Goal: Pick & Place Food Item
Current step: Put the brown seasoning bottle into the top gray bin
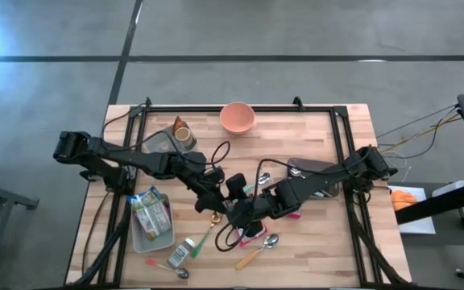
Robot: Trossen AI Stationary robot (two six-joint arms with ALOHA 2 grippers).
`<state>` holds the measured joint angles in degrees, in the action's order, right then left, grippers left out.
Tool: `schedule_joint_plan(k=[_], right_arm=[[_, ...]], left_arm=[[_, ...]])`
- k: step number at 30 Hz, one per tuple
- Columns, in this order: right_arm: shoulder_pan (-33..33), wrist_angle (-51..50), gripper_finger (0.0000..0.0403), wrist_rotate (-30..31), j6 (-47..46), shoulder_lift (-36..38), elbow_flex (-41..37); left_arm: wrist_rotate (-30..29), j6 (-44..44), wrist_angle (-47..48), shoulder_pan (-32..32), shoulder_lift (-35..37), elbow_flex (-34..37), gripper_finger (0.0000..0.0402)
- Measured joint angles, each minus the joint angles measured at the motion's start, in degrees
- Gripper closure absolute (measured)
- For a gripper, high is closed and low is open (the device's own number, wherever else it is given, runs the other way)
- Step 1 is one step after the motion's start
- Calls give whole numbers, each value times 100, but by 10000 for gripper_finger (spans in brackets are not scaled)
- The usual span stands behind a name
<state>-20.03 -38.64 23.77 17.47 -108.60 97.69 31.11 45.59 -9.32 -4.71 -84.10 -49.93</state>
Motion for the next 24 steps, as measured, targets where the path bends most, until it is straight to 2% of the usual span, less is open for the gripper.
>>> schedule_joint_plan(k=[14,18,24], right_arm=[[63,38,206,71,-600,0,315],[104,79,170,46,-741,0,361],[156,155,83,43,-731,0,387]], left_arm=[[-395,-392,639,53,691,-8,220],[-418,-405,816,35,734,-9,220],[-482,-420,992,31,735,-7,220]])
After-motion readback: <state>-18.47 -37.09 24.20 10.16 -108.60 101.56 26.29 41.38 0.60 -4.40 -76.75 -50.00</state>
